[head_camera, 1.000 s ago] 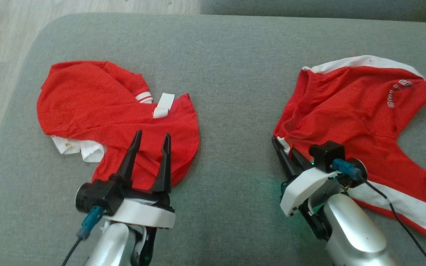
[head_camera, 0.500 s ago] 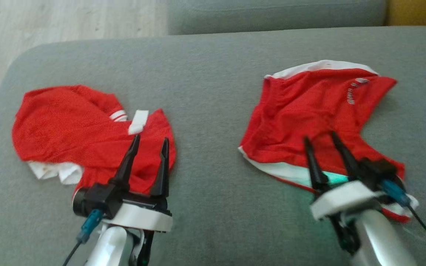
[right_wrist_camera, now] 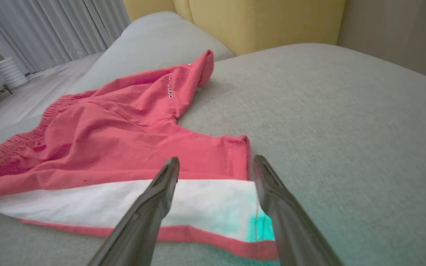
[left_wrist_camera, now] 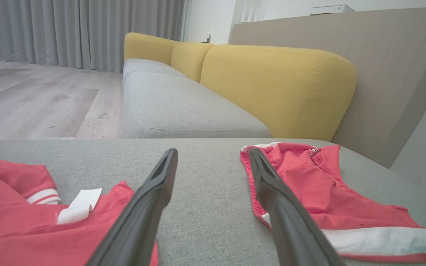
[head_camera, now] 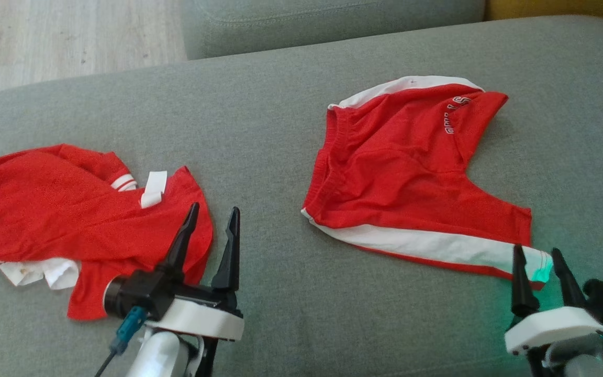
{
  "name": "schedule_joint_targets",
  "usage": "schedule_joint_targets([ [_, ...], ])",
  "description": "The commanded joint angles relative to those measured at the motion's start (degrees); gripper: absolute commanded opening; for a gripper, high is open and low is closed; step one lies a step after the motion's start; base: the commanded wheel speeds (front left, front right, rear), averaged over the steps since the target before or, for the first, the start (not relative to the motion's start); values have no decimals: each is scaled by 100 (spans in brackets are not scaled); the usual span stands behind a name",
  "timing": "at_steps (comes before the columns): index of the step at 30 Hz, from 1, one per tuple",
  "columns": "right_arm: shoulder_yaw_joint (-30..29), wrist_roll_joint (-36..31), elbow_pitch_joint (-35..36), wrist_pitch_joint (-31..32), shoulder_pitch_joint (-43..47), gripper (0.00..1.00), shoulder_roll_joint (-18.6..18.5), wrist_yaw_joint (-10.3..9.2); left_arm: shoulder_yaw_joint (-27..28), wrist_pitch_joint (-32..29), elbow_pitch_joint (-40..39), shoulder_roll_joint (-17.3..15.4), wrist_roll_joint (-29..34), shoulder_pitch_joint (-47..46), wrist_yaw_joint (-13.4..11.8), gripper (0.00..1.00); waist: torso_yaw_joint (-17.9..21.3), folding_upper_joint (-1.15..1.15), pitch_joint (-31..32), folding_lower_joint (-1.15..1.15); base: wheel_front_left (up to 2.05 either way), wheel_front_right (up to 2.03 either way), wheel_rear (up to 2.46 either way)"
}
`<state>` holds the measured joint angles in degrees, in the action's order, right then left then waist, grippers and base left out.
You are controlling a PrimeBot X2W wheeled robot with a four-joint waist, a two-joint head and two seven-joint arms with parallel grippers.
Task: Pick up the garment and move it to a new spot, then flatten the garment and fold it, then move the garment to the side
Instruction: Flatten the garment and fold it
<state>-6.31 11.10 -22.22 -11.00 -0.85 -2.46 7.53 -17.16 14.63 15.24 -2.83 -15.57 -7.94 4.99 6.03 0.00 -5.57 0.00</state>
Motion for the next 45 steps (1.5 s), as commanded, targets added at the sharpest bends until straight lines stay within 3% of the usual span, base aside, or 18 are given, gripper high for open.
schedule_joint_targets([
  [1, 27, 39, 37, 25, -287, 100, -42, -4, 139, 37, -160, -5, 46, -231, 10, 100, 13, 0, -32, 0, 0, 0, 0],
  [10, -487, 176, -592, 125, -546, 100, -42, -4, 109, 37, -107, -5, 92, -253, 62, 100, -75, 0, -128, 0, 0, 0, 0],
  [24, -218, 418, -802, 342, -533, 99, -42, -4, 172, 37, -90, -5, 89, -253, 95, 100, -75, 0, -106, 0, 0, 0, 0],
  [25, -175, 440, -777, 364, -527, 46, -42, -4, 172, 37, -93, -5, 88, -252, 94, 100, -69, 0, -110, 0, 0, 0, 0],
  [26, -151, 453, -745, 380, -521, 1, -42, -4, 171, 37, -94, -5, 89, -251, 93, 100, -63, 0, -115, 0, 0, 0, 0],
  [36, -411, 249, -84, 520, -437, 0, -42, -4, -57, 37, 16, -44, 267, -493, 175, 100, 112, 0, -255, 0, 0, 0, 0],
  [45, -486, 221, 210, 654, -425, 0, -42, -4, -1522, -244, 765, -416, 370, -1159, 246, 100, 303, 0, -417, 0, 0, 0, 0],
])
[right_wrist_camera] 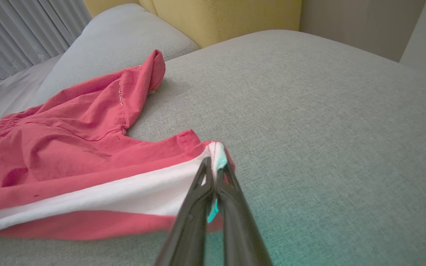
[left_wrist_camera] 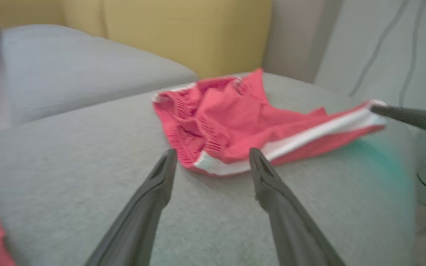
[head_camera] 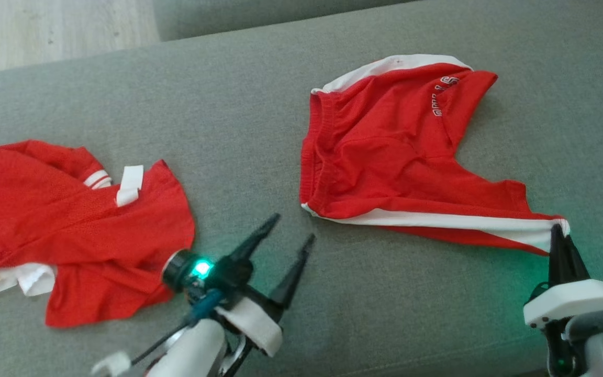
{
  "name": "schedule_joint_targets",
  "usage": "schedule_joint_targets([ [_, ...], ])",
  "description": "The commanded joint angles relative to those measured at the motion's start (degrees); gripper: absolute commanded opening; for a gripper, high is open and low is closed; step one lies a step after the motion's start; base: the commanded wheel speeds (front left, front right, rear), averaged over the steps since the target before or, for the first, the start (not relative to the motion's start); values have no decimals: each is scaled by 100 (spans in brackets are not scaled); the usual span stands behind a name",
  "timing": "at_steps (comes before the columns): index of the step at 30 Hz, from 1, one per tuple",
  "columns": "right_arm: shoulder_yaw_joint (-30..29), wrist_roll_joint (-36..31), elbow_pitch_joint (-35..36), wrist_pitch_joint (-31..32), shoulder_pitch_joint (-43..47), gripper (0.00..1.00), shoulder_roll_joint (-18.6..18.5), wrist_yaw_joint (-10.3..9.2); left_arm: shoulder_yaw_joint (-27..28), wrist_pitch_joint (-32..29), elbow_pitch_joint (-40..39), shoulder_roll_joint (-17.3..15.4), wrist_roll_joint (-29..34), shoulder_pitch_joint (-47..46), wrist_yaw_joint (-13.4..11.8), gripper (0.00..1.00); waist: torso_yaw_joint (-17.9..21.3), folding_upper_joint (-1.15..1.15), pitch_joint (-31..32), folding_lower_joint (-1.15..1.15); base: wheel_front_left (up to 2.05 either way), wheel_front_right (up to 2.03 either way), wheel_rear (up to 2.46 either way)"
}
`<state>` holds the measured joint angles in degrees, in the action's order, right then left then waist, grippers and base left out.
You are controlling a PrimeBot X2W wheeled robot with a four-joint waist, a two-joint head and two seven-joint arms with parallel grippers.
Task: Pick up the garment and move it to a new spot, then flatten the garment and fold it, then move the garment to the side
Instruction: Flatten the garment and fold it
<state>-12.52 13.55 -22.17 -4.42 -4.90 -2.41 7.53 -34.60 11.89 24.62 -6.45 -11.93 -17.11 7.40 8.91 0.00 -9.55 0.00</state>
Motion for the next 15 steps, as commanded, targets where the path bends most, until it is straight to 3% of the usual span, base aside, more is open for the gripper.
schedule_joint_targets([
  [1, 151, -12, 214, -3, -23, 0, -47, -4, 20, -19, -102, -109, -45, -343, 6, 100, 32, 0, -43, 0, 0, 0, 0],
  [5, 220, 30, 234, -13, -39, 0, -47, -4, -602, -152, 166, -327, -273, -764, 7, 100, 71, 0, -133, 0, 0, 0, 0],
  [15, 364, 77, 225, -52, -115, 0, -47, -4, -1082, -132, 886, -472, -645, -1578, 8, 100, 169, 0, -324, 0, 0, 0, 0],
])
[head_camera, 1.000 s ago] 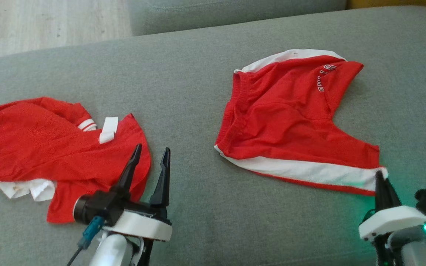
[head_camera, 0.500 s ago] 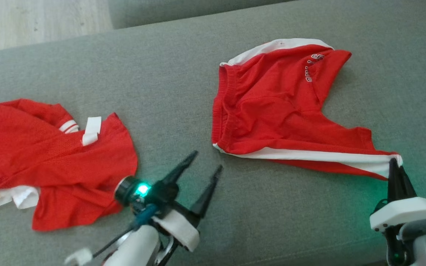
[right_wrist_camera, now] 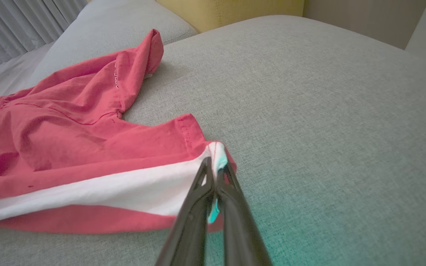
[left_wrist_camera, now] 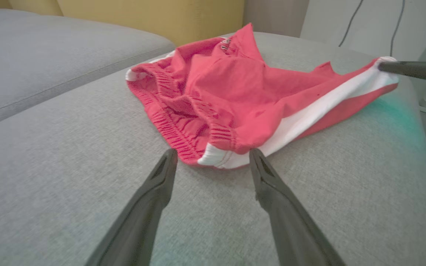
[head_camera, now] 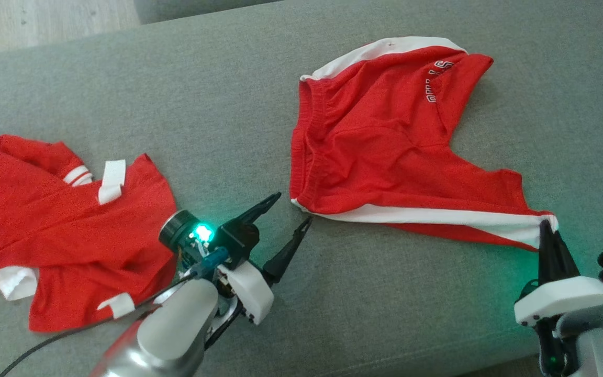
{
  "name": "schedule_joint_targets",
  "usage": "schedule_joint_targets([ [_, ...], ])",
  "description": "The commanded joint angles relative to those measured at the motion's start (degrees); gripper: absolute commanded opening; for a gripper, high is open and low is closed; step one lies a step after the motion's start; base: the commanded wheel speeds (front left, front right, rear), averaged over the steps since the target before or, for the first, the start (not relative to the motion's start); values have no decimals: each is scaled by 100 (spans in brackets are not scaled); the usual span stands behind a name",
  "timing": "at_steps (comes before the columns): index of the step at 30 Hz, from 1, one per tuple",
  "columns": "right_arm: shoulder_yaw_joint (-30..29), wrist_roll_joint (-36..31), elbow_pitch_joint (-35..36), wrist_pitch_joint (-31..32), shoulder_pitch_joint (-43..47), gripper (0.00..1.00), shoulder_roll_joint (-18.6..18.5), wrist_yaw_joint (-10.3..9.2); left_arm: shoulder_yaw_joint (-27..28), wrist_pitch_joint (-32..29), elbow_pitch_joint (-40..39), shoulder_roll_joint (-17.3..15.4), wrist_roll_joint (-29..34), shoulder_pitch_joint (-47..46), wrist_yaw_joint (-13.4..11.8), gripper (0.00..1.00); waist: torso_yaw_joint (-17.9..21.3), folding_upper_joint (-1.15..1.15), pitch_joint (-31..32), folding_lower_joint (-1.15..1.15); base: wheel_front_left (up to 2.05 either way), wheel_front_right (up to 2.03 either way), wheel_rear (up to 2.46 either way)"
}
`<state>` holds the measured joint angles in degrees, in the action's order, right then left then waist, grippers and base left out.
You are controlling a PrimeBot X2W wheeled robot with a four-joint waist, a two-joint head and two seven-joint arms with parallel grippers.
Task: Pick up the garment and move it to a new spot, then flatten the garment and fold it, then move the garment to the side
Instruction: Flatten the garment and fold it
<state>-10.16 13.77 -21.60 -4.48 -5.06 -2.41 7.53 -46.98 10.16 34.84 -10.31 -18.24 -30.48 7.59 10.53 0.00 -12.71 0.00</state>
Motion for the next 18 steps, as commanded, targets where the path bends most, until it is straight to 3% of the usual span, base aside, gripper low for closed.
schedule_joint_targets([
  [1, 141, 58, 164, -50, -108, 0, -47, -4, 73, 44, -88, -100, -62, -301, -11, 100, 17, 0, -23, 0, 0, 0, 0],
  [18, 244, 45, 102, -105, -209, 0, -47, -4, -987, 257, 413, -128, -640, -1025, -10, 100, 106, 0, -220, 0, 0, 0, 0],
])
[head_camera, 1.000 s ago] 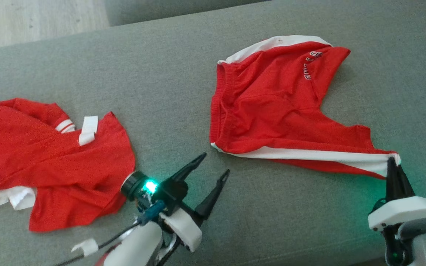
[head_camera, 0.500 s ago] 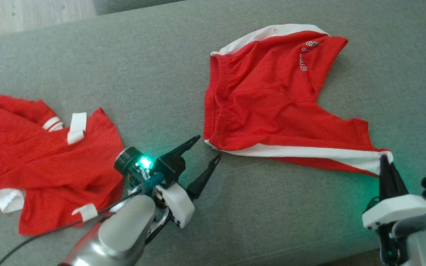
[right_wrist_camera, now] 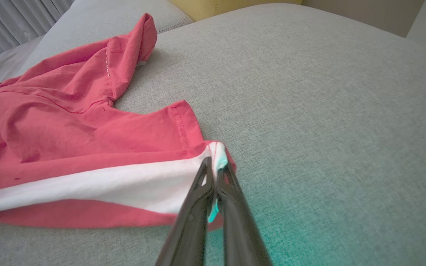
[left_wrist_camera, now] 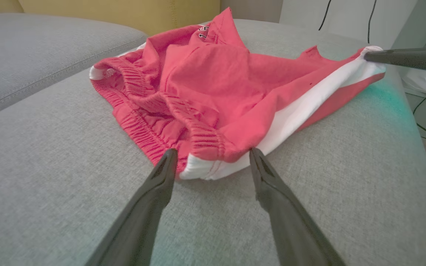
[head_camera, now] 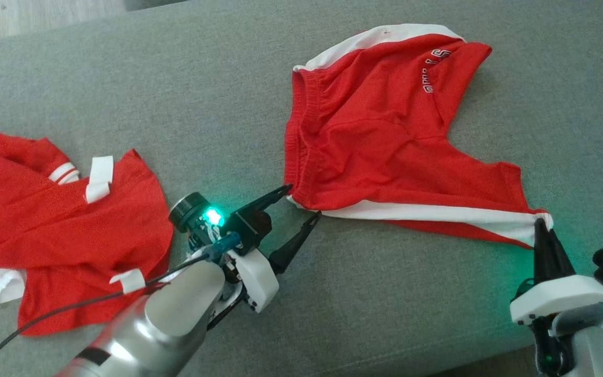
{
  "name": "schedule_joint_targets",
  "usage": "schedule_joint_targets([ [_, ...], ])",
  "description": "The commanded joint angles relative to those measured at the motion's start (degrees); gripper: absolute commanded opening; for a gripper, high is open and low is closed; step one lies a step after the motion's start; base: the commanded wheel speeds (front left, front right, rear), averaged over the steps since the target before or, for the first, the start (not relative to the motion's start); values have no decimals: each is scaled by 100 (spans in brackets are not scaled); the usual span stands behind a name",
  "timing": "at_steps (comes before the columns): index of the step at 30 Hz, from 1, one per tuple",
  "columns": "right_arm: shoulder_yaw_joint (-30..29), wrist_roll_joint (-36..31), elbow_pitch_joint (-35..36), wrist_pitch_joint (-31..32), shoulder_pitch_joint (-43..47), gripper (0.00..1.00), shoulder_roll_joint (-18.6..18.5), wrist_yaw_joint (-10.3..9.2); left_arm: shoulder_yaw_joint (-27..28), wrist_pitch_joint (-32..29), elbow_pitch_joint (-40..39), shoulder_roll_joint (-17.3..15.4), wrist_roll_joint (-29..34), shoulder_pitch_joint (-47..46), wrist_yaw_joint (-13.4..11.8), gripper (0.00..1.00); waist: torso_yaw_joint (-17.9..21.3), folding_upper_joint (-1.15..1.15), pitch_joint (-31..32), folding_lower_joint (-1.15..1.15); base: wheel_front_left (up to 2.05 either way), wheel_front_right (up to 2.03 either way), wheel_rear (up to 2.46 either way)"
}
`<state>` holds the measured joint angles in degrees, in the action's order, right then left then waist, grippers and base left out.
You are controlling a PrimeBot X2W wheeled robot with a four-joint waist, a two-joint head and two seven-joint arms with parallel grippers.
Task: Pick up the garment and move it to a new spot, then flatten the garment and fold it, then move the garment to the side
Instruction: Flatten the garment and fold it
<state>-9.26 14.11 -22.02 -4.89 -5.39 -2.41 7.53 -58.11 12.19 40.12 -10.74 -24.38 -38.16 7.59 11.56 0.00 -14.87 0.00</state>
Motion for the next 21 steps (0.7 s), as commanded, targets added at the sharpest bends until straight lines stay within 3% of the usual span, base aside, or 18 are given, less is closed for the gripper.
schedule_joint_targets([
  [1, 162, 12, 138, -68, -180, 0, -47, -4, 58, 63, -91, -86, -56, -291, -10, 100, 9, 0, -12, 0, 0, 0, 0],
  [4, 189, 19, 118, -78, -202, 0, -47, -4, -134, 83, -33, -91, -179, -366, -10, 100, 30, 0, -29, 0, 0, 0, 0],
  [5, 191, 22, 114, -83, -211, 0, -47, -4, -184, 84, -9, -94, -231, -385, -10, 92, 33, 0, -33, 0, 0, 0, 0],
  [7, 187, 31, 110, -96, -225, 0, -47, -4, -268, 96, 26, -102, -313, -426, -10, 11, 33, 0, -40, 0, 0, 0, 0],
  [8, 183, 33, 109, -103, -230, 0, -47, -4, -311, 106, 34, -109, -350, -443, -10, 0, 29, 0, -42, 0, 0, 0, 0],
  [15, 212, -31, 238, -185, -250, 0, -47, -4, -393, 216, 59, -206, -485, -472, -10, 0, -89, 0, 120, 0, 0, 0, 0],
  [21, 549, -344, 728, -74, -385, 0, -47, -4, -85, 267, -133, -378, -628, -418, -64, 0, -212, 0, 478, 0, 0, 0, 0],
])
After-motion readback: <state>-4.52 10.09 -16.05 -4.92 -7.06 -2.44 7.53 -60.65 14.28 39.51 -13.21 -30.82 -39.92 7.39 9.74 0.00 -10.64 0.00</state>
